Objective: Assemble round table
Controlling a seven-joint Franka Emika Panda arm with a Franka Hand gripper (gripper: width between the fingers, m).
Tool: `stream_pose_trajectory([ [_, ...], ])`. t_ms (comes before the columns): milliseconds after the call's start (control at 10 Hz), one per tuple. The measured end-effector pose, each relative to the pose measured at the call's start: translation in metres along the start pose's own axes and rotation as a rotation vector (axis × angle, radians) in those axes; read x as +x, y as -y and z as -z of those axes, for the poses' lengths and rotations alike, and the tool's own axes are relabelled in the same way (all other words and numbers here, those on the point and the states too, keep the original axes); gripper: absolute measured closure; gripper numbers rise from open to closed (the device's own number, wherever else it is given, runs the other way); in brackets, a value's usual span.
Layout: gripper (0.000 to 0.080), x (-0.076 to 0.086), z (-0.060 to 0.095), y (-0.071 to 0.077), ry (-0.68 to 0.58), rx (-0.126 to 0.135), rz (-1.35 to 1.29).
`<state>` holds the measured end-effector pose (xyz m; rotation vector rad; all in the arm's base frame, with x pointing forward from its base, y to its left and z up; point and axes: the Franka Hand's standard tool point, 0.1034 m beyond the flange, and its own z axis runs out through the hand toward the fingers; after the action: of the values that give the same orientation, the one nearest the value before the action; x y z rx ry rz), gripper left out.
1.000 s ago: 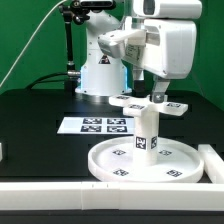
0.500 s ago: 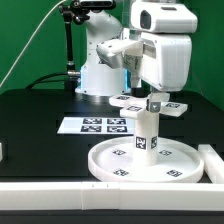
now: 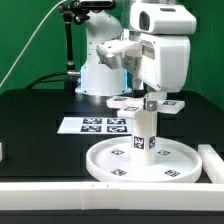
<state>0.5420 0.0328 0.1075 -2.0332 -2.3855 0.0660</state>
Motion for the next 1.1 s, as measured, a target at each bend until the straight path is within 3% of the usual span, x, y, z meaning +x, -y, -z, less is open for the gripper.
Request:
stream_pose_trajectory([
  [100, 0.0356, -0.0003, 0.0, 0.0, 0.0, 0.0, -0.001],
  [600, 0.0354, 0.0019, -0.0009, 0.0001, -0.01, 0.01, -0.653],
  [1100, 0.0354, 0.0012, -0.0007, -0.0003, -0.009, 0.011, -0.975],
])
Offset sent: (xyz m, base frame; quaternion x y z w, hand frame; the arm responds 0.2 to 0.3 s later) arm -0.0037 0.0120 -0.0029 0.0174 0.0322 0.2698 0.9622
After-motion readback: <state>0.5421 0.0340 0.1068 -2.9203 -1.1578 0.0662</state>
